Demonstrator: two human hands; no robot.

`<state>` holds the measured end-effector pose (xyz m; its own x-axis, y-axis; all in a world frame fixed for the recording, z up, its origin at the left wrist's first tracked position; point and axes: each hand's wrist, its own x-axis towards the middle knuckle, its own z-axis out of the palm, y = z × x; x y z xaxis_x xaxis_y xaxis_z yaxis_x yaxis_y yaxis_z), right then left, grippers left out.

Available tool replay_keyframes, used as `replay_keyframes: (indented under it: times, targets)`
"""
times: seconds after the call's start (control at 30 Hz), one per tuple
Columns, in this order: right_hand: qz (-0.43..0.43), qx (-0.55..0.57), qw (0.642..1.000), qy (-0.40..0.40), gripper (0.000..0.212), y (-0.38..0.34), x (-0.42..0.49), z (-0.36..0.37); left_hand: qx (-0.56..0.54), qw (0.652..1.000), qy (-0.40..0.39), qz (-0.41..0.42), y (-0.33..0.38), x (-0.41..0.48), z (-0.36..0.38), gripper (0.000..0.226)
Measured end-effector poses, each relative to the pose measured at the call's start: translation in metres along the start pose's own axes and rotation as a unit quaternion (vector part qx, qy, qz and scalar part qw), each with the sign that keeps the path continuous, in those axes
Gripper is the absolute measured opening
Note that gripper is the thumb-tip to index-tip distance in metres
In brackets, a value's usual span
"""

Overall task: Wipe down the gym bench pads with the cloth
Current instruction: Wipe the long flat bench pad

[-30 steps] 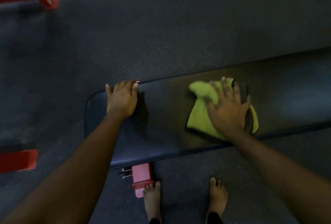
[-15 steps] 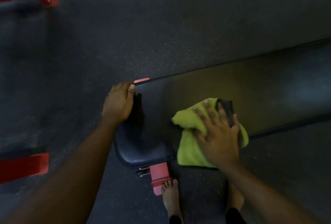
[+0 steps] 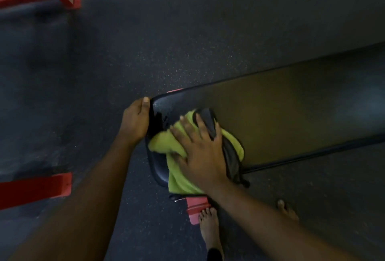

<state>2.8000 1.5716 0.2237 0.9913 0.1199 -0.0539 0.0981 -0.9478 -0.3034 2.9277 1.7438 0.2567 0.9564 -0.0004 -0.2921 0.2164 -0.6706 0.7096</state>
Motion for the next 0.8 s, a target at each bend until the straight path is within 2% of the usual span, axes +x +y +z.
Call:
replay_keyframes:
  times: [0.07,0.17,0.3,0.37,0.4,0.47,0.53,0.67,0.73,0.8]
  targets:
    - [0.01,-0.006,1.0,-0.004,0.065,0.016,-0.032,0.001,-0.025,1.0,-0.011,0.005,-0.005,-0.006,0.0,0.045]
    - [0.07,-0.03,0.997,0.001,0.066,0.049,-0.034,-0.01,-0.071,0.997,0.006,0.006,-0.013,-0.012,0.002,0.045]
    - [0.148,-0.025,0.988,0.026,0.06,0.046,0.041,-0.022,-0.15,0.988,0.012,-0.044,-0.027,-0.022,-0.002,0.038]
    - [0.142,-0.025,0.989,0.015,0.063,0.025,0.087,-0.02,-0.184,0.98,0.026,-0.07,-0.037,-0.031,-0.007,0.039]
    - [0.129,-0.03,0.991,0.003,0.064,0.013,0.103,-0.018,-0.183,0.979,0.041,-0.08,-0.043,-0.037,-0.011,0.047]
    - [0.075,-0.042,0.996,-0.017,0.067,-0.013,0.116,-0.012,-0.166,0.978,0.079,-0.094,-0.056,-0.052,-0.022,0.06]
    - [-0.018,-0.059,0.998,-0.033,0.068,-0.032,0.096,-0.005,-0.163,0.975,0.113,-0.104,-0.07,-0.07,-0.031,0.062]
    - [-0.23,-0.078,0.967,-0.084,0.067,-0.031,0.015,0.005,-0.197,0.957,0.157,-0.143,-0.08,-0.11,-0.03,0.06]
    - [-0.282,-0.074,0.95,-0.109,0.064,-0.019,0.0,0.003,-0.209,0.952,0.163,-0.153,-0.078,-0.127,-0.02,0.066]
    - [-0.305,-0.079,0.941,-0.126,0.061,-0.011,0.025,-0.006,-0.232,0.943,0.176,-0.163,-0.074,-0.142,-0.006,0.07]
